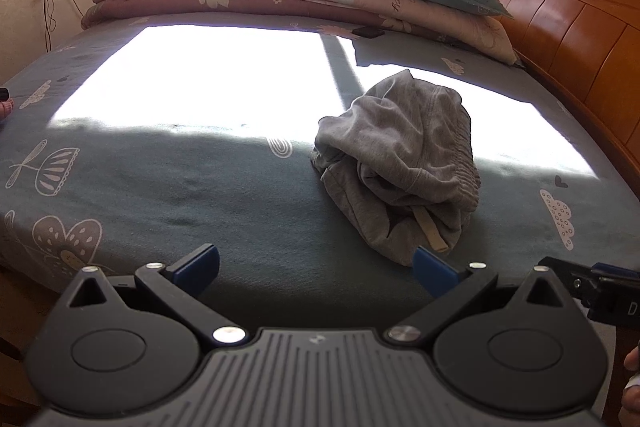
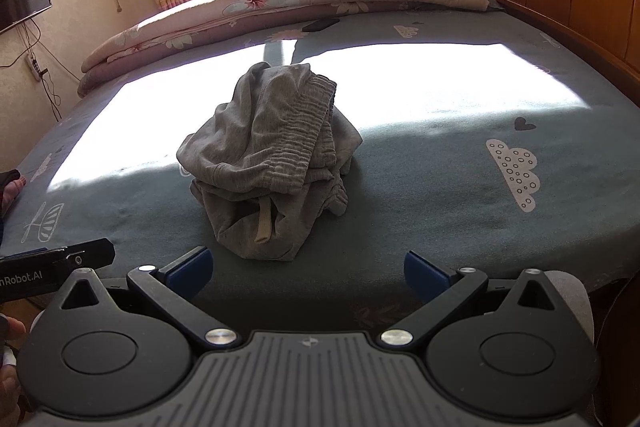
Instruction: Fold clothes
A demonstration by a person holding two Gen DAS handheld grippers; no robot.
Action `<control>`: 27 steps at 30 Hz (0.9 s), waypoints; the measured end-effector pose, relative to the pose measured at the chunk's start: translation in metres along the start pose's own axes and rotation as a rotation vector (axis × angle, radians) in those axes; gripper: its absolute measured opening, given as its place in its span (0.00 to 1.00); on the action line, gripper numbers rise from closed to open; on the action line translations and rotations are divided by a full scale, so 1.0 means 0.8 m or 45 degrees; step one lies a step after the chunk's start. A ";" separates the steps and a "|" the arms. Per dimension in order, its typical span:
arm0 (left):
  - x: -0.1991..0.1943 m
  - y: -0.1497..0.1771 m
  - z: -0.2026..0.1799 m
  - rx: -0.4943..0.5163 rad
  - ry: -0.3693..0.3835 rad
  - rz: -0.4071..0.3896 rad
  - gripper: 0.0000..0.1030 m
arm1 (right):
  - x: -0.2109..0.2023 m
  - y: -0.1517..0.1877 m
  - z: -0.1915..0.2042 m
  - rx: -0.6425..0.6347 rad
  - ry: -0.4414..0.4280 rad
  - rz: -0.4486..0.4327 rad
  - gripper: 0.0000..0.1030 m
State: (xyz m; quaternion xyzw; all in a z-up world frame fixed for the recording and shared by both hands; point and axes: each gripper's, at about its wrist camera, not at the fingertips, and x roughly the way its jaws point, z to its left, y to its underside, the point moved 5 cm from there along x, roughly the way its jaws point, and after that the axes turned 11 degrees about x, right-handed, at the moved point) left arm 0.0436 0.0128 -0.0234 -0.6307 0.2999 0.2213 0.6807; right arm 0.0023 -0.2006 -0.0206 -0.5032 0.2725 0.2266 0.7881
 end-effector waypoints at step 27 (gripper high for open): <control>0.139 -0.078 0.024 0.010 0.117 0.032 0.99 | 0.090 -0.072 -0.023 -0.032 -0.328 -0.167 1.00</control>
